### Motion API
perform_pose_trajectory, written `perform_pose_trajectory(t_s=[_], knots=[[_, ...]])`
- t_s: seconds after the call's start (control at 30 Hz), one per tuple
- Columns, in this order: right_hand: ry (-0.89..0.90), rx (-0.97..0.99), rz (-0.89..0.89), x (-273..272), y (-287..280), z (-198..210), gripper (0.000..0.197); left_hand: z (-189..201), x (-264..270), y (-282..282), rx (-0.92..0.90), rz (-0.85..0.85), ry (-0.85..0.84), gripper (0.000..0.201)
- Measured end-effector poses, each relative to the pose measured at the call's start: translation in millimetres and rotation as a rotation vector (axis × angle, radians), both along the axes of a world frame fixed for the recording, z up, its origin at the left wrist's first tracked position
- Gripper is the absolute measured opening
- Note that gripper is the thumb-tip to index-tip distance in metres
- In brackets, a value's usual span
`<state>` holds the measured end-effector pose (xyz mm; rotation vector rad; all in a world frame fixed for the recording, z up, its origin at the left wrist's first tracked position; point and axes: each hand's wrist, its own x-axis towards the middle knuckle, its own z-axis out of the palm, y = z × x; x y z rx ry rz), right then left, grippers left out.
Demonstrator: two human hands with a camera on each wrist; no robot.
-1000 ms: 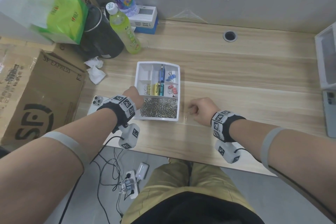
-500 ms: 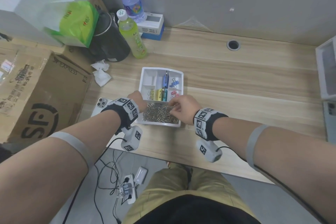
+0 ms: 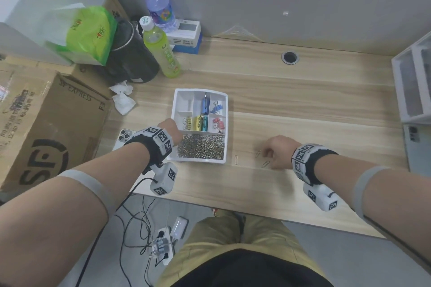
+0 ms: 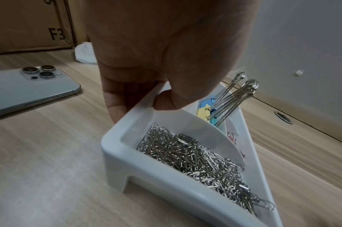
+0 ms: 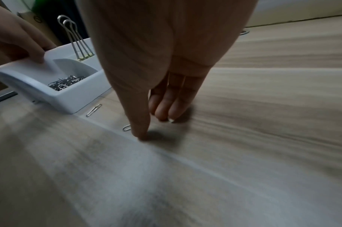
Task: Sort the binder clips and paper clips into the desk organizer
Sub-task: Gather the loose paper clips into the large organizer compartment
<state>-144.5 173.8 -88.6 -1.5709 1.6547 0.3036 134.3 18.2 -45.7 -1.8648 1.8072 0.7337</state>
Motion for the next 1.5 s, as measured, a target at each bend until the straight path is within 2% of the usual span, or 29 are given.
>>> perform_pose_trajectory(t_s=[0.17, 0.3, 0.5, 0.6, 0.7, 0.83, 1.07, 1.17, 1.23, 1.4, 1.5], knots=[[-0.018, -0.052, 0.006, 8, 0, -11, 0.018, 0, 0, 0, 0.004, 0.005, 0.005, 0.029], [0.020, -0.136, 0.007, 10, -3, -9, 0.017, 1, 0, 2, -0.001, 0.001, 0.006, 0.024], [0.018, -0.208, 0.063, 10, -4, -8, 0.033, 1, 1, 3, -0.005, -0.002, 0.010, 0.026], [0.033, -0.196, 0.077, 12, -5, -9, 0.022, 2, 1, 3, -0.011, -0.006, 0.015, 0.027], [0.040, -0.160, 0.020, 16, -6, -8, 0.015, 1, 1, 3, -0.018, -0.006, 0.017, 0.027], [0.040, -0.110, -0.076, 30, -9, -4, 0.020, 0, 1, 3, -0.016, 0.002, 0.022, 0.021], [-0.016, -0.068, -0.215, 66, -23, -9, 0.011, -2, 2, 2, -0.024, 0.006, 0.023, 0.027], [-0.023, -0.075, -0.254, 75, -26, -13, 0.027, -4, 4, 2, -0.026, 0.003, 0.023, 0.027], [-0.002, -0.087, -0.242, 77, -25, -13, 0.031, -4, 4, 1, -0.027, 0.004, 0.026, 0.027], [0.019, -0.196, -0.241, 79, -21, -16, 0.050, -7, 4, 0, -0.025, 0.000, 0.020, 0.022], [-0.008, -0.227, -0.284, 84, -20, -18, 0.048, -9, 5, -1, -0.031, -0.009, 0.020, 0.026]])
